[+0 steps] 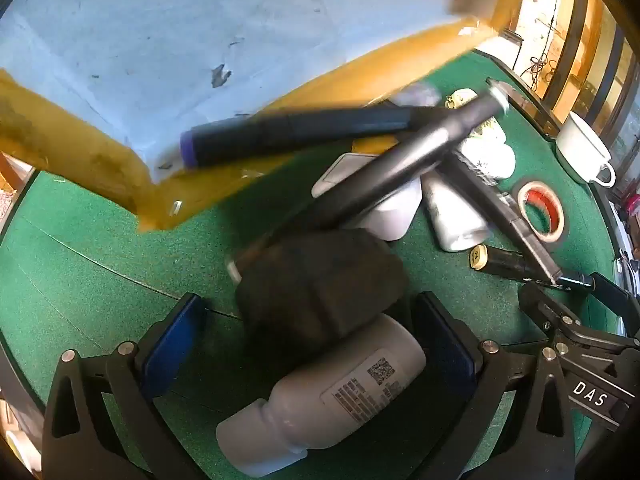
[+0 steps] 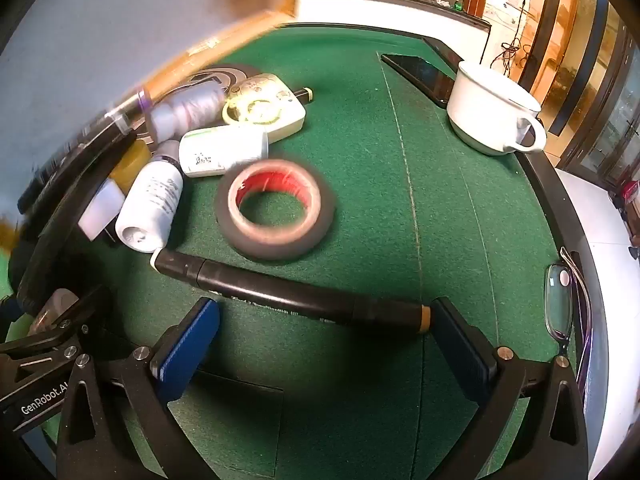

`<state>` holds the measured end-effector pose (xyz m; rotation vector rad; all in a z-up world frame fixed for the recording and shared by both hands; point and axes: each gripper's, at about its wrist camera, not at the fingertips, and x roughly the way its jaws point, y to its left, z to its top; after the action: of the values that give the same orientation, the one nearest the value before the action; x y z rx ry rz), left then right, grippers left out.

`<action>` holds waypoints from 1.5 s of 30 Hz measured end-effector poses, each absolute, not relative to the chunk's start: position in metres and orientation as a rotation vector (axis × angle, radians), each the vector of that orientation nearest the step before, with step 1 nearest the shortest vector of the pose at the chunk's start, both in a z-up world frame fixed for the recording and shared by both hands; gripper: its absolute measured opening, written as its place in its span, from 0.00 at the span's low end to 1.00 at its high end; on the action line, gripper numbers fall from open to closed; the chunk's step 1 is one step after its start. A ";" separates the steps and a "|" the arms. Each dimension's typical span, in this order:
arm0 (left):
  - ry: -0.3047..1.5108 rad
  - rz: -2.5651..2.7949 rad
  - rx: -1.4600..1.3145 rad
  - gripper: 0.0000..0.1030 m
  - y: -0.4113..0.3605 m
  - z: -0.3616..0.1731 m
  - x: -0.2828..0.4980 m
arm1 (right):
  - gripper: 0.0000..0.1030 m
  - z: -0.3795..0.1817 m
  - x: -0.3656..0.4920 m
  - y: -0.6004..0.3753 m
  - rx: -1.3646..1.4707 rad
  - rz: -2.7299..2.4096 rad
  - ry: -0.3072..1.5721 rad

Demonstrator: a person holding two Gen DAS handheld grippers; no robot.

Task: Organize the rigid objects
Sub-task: 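Move the left tool to the white bottle while the right tool nears a black marker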

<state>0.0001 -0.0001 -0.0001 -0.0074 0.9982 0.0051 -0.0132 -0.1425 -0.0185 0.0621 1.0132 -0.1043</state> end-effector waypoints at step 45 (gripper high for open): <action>0.997 0.005 -0.008 1.00 0.000 -0.002 0.002 | 0.99 -0.020 -0.009 -0.145 0.026 -0.044 1.044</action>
<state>0.0019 0.0003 -0.0018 -0.0082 0.9968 0.0048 -0.0088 -0.1452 -0.0199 0.0257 1.0443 -0.0438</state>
